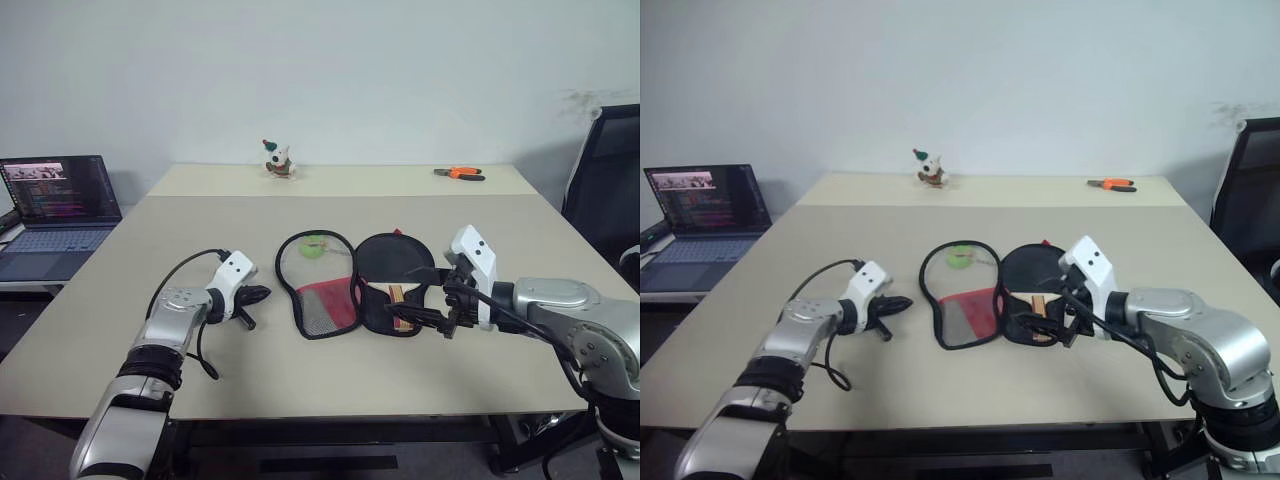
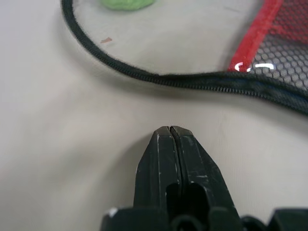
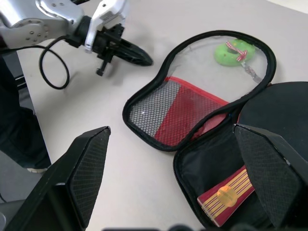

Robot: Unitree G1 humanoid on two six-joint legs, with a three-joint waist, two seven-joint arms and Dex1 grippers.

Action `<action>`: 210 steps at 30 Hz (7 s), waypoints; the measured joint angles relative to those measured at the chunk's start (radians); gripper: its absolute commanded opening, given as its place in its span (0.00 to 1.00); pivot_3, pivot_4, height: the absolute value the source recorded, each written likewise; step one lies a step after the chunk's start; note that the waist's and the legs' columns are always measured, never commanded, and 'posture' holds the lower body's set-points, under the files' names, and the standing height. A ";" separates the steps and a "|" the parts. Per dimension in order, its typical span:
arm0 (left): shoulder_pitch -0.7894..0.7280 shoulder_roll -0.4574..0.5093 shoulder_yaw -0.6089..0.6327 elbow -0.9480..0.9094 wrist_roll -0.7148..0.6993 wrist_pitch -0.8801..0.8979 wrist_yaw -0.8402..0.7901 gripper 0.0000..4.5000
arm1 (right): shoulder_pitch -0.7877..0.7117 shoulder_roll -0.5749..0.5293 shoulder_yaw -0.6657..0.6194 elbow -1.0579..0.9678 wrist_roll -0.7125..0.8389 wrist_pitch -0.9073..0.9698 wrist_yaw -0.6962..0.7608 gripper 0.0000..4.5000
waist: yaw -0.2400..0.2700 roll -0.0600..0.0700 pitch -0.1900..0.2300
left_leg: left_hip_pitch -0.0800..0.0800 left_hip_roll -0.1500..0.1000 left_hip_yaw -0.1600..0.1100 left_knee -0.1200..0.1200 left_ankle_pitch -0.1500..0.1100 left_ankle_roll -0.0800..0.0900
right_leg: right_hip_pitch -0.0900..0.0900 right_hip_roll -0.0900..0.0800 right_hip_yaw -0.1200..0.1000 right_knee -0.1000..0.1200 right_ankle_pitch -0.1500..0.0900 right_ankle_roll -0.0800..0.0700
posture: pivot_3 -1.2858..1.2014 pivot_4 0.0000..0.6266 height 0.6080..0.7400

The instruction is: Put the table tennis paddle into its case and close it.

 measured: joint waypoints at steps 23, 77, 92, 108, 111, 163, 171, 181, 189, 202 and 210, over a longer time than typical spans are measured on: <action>-0.441 -0.386 0.005 0.333 0.024 -0.172 0.064 0.00 | 0.025 -0.071 -0.043 0.058 -0.004 0.009 -0.076 1.00 | -0.002 -0.002 0.001 | -0.001 -0.003 0.001 0.010 0.000 0.000 | 0.000 0.001 0.001 0.008 0.000 0.002 | 0.52 0.24 1.00; 0.177 -0.006 0.176 -0.710 -0.369 0.334 -0.156 0.00 | -0.315 0.447 0.114 1.168 -0.517 -0.453 -0.153 0.68 | -0.068 -0.004 -0.001 | 0.024 0.012 0.004 0.008 0.000 0.000 | 0.016 0.013 0.010 0.010 0.000 0.001 | 0.52 0.24 1.00; 0.230 0.049 0.169 -0.730 -0.405 0.360 -0.223 0.00 | -0.378 0.501 0.064 1.291 -0.505 -0.473 -0.084 0.01 | -0.081 -0.004 -0.001 | 0.026 0.018 0.014 0.005 0.000 0.000 | 0.014 0.020 0.014 0.009 0.003 -0.005 | 0.52 0.24 1.00; 0.413 0.162 0.172 -0.961 -0.574 0.516 -0.353 0.00 | -0.154 0.554 0.142 0.720 -0.431 -0.111 -0.044 0.01 | -0.067 -0.004 -0.001 | 0.011 0.021 0.023 -0.006 -0.004 -0.007 | -0.007 0.018 0.030 0.006 0.000 -0.010 | 0.52 0.24 1.00; 0.434 0.171 0.173 -0.995 -0.598 0.533 -0.352 0.00 | -0.110 0.559 0.120 0.610 -0.414 -0.014 -0.095 0.01 | -0.058 -0.004 -0.001 | 0.011 0.020 0.024 -0.005 -0.004 -0.007 | -0.007 0.018 0.030 0.007 -0.002 -0.006 | 0.52 0.24 1.00; 0.476 0.198 0.198 -0.990 -0.631 0.567 -0.202 0.14 | -0.053 0.330 0.096 0.071 -0.052 0.151 -0.152 1.00 | -0.052 -0.005 -0.001 | 0.010 0.018 0.023 -0.005 -0.004 -0.006 | -0.006 0.019 0.028 0.002 -0.003 -0.003 | 0.52 0.24 1.00; 0.464 0.177 0.203 -0.957 -0.608 0.528 -0.148 0.79 | -0.034 0.184 0.151 0.142 -0.115 0.036 -0.107 1.00 | -0.048 -0.005 -0.001 | 0.007 0.018 0.022 -0.005 -0.005 -0.006 | -0.007 0.018 0.027 0.000 -0.003 -0.003 | 0.52 0.24 1.00; 0.471 0.177 0.203 -0.957 -0.608 0.527 -0.146 0.99 | -0.072 0.065 0.127 0.264 -0.175 -0.110 -0.022 1.00 | -0.050 -0.005 -0.001 | 0.009 0.019 0.023 -0.004 -0.005 -0.006 | -0.006 0.018 0.028 0.002 -0.003 -0.002 | 0.52 0.24 1.00; 0.406 0.145 0.182 -0.845 -0.492 0.448 -0.065 0.99 | -0.059 0.307 0.182 0.219 -0.114 -0.092 -0.090 1.00 | -0.043 -0.006 -0.001 | 0.009 0.019 0.021 -0.003 -0.005 -0.006 | -0.006 0.018 0.027 0.003 -0.002 -0.004 | 0.52 0.24 1.00; 0.035 -0.021 0.097 -0.266 -0.213 0.224 0.089 0.99 | -0.005 0.377 0.321 0.267 -0.231 -0.146 -0.159 1.00 | -0.012 -0.006 -0.002 | 0.006 0.016 0.021 0.000 -0.005 -0.006 | -0.006 0.018 0.022 0.003 0.001 -0.005 | 0.52 0.24 1.00; -0.224 -0.107 0.059 0.218 -0.089 0.109 0.085 0.99 | -0.003 0.399 0.318 0.269 -0.243 -0.150 -0.180 1.00 | -0.012 -0.006 -0.002 | 0.002 0.015 0.019 0.003 -0.005 -0.005 | -0.008 0.018 0.019 0.003 0.001 -0.005 | 0.52 0.24 1.00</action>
